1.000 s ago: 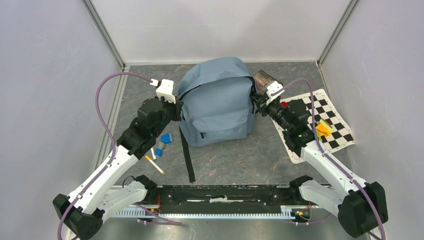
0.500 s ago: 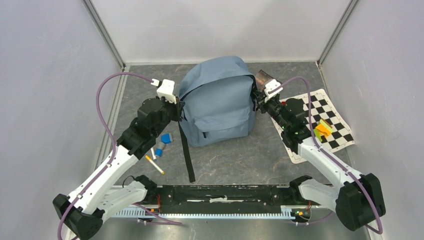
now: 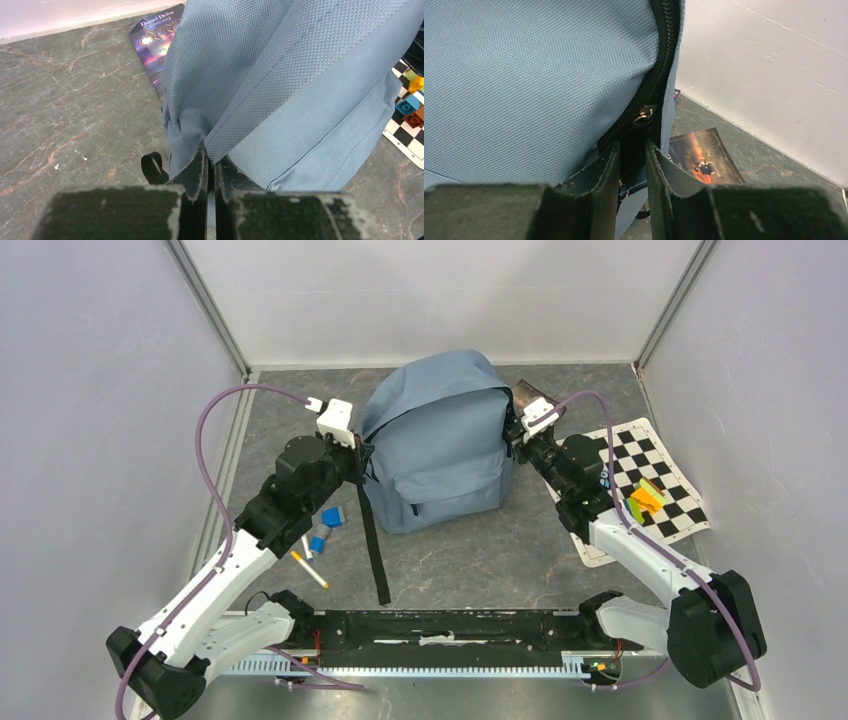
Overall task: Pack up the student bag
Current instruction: Unzip the student bag at the center of the board.
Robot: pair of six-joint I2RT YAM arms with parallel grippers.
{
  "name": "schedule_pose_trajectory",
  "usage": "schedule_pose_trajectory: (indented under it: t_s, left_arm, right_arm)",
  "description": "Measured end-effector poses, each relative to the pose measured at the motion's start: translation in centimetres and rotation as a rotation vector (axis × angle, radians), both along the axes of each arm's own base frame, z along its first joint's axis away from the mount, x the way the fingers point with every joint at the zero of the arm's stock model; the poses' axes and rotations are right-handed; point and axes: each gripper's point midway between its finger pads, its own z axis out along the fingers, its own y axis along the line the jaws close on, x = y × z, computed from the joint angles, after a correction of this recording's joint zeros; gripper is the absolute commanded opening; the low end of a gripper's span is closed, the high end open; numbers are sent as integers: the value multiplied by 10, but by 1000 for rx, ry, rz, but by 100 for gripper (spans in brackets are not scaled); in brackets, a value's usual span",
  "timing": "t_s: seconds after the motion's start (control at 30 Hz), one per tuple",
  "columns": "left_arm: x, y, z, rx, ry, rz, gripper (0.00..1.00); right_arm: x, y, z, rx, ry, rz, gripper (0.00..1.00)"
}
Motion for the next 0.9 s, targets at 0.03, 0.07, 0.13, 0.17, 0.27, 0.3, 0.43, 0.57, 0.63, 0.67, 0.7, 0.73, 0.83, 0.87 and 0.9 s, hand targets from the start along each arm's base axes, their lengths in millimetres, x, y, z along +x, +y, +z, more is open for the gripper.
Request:
schedule_pose_trajectory:
  t_s: [0.03,0.07,0.13,0.17,0.27,0.3,0.43,0.57,0.63,0.67,0.7,0.73,0.83,0.87,0.9]
  left_arm:
    - [0,0,0,-1,0,-1,2]
    - [0,-1,0,-2,0,-5,2]
    - [1,-2,0,-2,0,-8,2]
    - [1,-2,0,-2,1,-9,2]
    - [1,-3,0,-3,-1,-9,2]
    - [1,-3,0,-3,-1,-9,2]
    - [2,-5,0,-5,-1,-15,2]
    - [3,-5,0,-6,-2,-16,2]
    - [3,-5,-1,-6,-1,-16,2]
    - [3,-5,-1,-6,-1,-16,2]
    - [3,-5,-1,-6,-1,-16,2]
    - [3,-5,-1,-6,-1,-16,2]
    - [3,-5,-1,-5,-1,-16,2]
    - [3,-5,-1,-6,0,-16,2]
    - [3,-5,-1,-5,0,-16,2]
  right_arm:
    - [1,0,0,-1,-1,-1,37]
    - [1,1,0,-1,-3,-1,40]
    - [2,1,-1,1,-5,-2,42]
    - [3,1,0,3,-7,-5,43]
    - [5,1,1,12,-14,-17,41]
    - [6,1,2,18,-19,-23,37]
    - [12,-7,9,54,-51,-101,15]
    - [18,-20,24,116,-95,-194,0]
    - [18,-21,26,124,-100,-201,0]
    - [17,-22,27,126,-101,-202,0]
    - [15,-22,28,128,-104,-201,0]
    - [14,-22,30,129,-106,-197,0]
    - [6,-21,37,132,-119,-173,0]
    - [2,-20,40,133,-125,-159,0]
    - [0,-20,43,135,-129,-151,0]
